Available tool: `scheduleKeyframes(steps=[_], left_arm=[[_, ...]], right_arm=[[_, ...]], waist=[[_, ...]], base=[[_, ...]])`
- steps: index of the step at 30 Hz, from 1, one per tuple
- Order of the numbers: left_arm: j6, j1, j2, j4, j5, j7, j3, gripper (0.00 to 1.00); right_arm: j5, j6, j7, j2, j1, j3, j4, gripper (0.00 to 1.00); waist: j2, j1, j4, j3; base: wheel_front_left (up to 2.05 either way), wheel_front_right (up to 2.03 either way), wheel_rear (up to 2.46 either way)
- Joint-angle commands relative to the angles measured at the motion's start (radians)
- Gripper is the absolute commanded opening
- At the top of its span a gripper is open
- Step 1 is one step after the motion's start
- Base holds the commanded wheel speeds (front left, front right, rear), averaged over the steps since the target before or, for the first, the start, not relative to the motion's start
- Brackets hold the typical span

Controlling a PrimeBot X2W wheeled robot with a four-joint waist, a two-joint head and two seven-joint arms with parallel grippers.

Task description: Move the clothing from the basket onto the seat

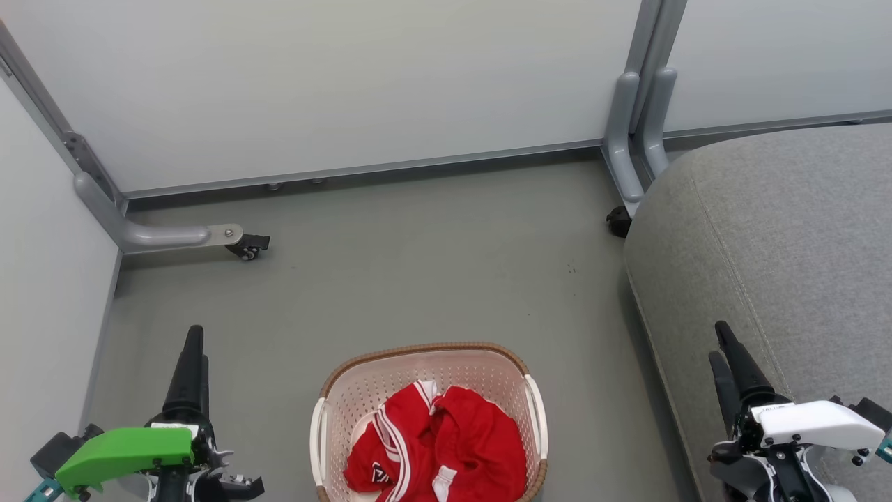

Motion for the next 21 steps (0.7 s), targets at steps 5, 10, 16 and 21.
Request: scheduleKeyframes(steps=[5, 10, 16, 21], left_arm=[[0.001, -0.013, 0.006, -0.04, 0.143, -0.031, -0.008, 1.0], [0.015, -0.012, 0.006, -0.062, 0.266, -0.053, -0.033, 1.0], [0.041, -0.006, 0.007, -0.081, 0.406, -0.077, -0.065, 1.0], [0.05, 0.005, 0.007, -0.086, 0.497, -0.095, -0.09, 1.0]], right_arm=[[-0.169, 0.0, -0.031, -0.007, -0.021, 0.009, -0.028, 1.0], [-0.305, 0.0, -0.053, -0.008, -0.016, 0.015, -0.058, 1.0], [-0.44, 0.0, -0.077, -0.009, -0.006, 0.044, -0.089, 1.0], [-0.519, 0.0, -0.096, -0.009, 0.002, 0.061, -0.102, 1.0]], waist=[[-0.0001, 0.0, -0.001, 0.003], [-0.0001, 0.0, 0.0, 0.006], [-0.0001, 0.0, -0.002, 0.008], [-0.0001, 0.0, -0.003, 0.008]], base=[[0.0, 0.0, 0.0], [0.0, 0.0, 0.0], [0.0, 0.0, 0.0], [0.0, 0.0, 0.0]])
